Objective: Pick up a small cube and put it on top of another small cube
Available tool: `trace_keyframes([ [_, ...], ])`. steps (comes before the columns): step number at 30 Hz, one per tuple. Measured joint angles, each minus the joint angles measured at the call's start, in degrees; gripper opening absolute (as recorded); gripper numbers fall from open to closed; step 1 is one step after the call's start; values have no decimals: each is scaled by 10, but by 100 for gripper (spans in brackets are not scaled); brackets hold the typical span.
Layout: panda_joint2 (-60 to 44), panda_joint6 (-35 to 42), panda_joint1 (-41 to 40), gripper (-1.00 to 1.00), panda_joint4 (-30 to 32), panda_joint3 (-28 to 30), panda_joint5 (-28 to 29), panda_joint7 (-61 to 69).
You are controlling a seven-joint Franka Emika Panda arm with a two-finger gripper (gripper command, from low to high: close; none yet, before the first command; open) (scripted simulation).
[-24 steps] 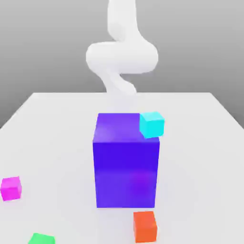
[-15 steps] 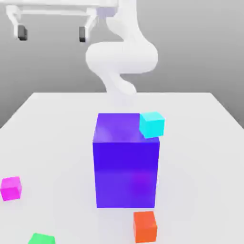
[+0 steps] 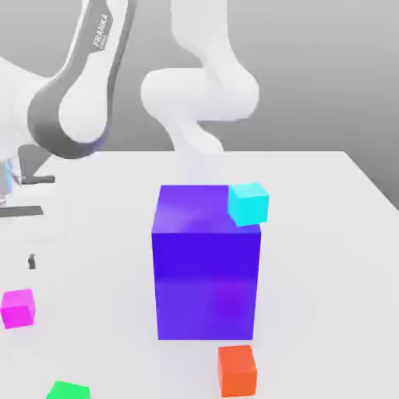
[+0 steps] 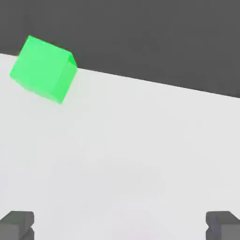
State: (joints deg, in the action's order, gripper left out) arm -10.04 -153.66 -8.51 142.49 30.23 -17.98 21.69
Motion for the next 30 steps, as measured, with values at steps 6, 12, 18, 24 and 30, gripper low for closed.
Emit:
trace_keyframes([
  [6,-124,-70,-93,0,-9,-71,-84,117],
  [12,-157,-92,-122,-100,-19,-106,-117,143],
  [18,-106,-59,-88,-100,-3,-60,-60,101],
  [24,-61,0,-50,-100,-20,-46,22,100],
  [30,-71,41,-26,-100,-75,-88,57,179],
])
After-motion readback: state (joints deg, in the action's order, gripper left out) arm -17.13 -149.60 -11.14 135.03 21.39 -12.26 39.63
